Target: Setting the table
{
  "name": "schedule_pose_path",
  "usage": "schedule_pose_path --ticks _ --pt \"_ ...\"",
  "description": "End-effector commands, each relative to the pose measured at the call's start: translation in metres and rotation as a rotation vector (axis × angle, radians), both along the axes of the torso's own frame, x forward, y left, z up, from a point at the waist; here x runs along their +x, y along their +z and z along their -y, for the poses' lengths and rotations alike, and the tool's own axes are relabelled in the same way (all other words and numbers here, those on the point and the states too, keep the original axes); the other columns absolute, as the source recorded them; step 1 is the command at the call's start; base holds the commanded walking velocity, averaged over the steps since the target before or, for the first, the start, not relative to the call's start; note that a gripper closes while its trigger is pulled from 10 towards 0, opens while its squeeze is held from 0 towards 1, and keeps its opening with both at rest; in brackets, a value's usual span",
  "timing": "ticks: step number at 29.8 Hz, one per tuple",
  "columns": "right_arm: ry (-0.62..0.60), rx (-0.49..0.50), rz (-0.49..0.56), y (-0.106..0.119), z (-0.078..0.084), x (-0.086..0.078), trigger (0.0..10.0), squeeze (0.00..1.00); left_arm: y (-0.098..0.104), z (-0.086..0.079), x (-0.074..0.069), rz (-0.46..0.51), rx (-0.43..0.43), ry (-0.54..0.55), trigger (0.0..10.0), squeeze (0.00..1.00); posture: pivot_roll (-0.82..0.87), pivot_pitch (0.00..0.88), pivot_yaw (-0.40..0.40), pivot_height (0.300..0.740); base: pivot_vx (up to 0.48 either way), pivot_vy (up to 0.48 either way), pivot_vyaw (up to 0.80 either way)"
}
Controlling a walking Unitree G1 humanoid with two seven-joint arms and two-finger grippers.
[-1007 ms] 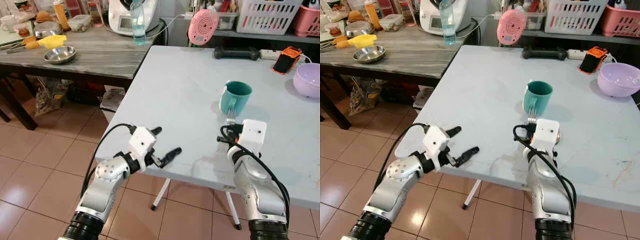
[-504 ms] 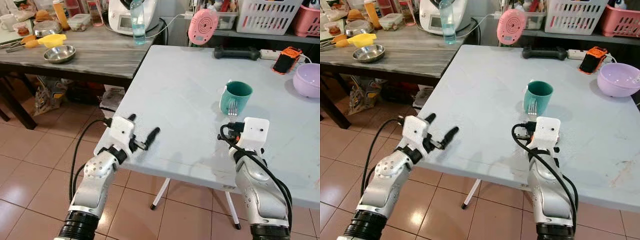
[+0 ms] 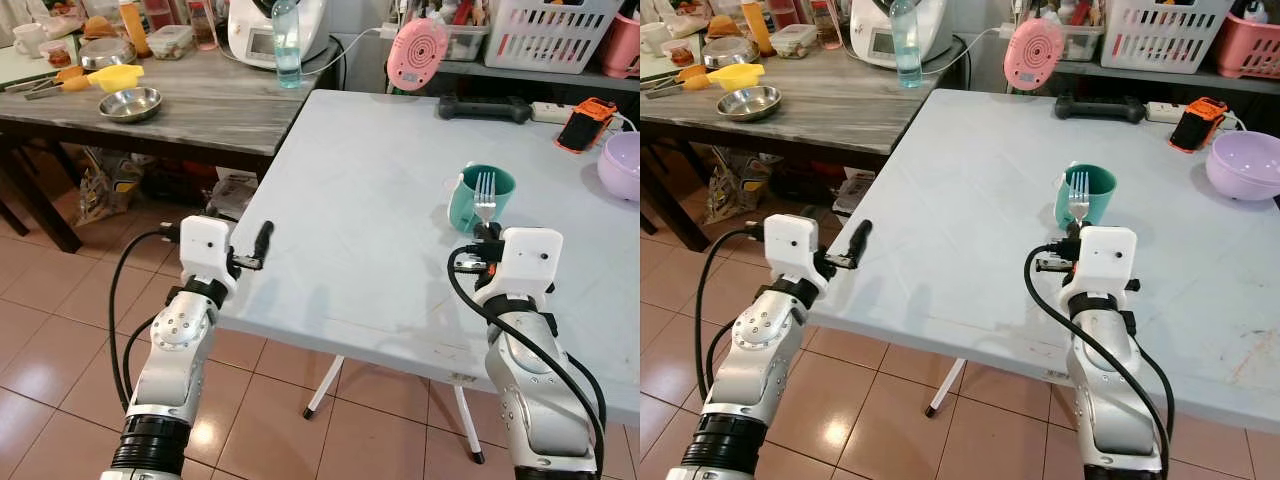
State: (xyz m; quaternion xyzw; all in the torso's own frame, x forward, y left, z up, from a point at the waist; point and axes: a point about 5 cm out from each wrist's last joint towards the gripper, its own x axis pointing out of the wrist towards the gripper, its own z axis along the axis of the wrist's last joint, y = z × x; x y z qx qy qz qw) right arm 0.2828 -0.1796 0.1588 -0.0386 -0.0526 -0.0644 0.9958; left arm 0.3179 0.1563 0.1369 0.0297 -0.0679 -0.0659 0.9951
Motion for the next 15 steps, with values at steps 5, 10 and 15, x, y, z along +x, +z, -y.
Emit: schedule_pose_path --ticks 5,10,15 --pt "-0.005 0.006 0.012 0.0033 0.0012 0.0006 10.0 0.0 -0.0066 -0.0086 -0.0007 -0.024 0.009 0.053 10.0 0.0 -0.09 0.019 0.017 0.74 0.0 0.0 -0.59" --pt "0.0 0.006 0.006 0.0015 0.0 0.0016 10.0 0.0 -0.0063 -0.0112 0.0013 -0.026 0.006 0.082 10.0 0.0 -0.09 0.019 0.014 0.74 0.0 0.0 -0.79" --pt "0.004 0.004 0.007 0.0011 -0.0006 0.0009 10.0 0.0 -0.0071 -0.0158 0.0025 -0.035 -0.001 0.118 10.0 0.0 -0.09 0.022 0.014 0.74 0.0 0.0 -0.43"
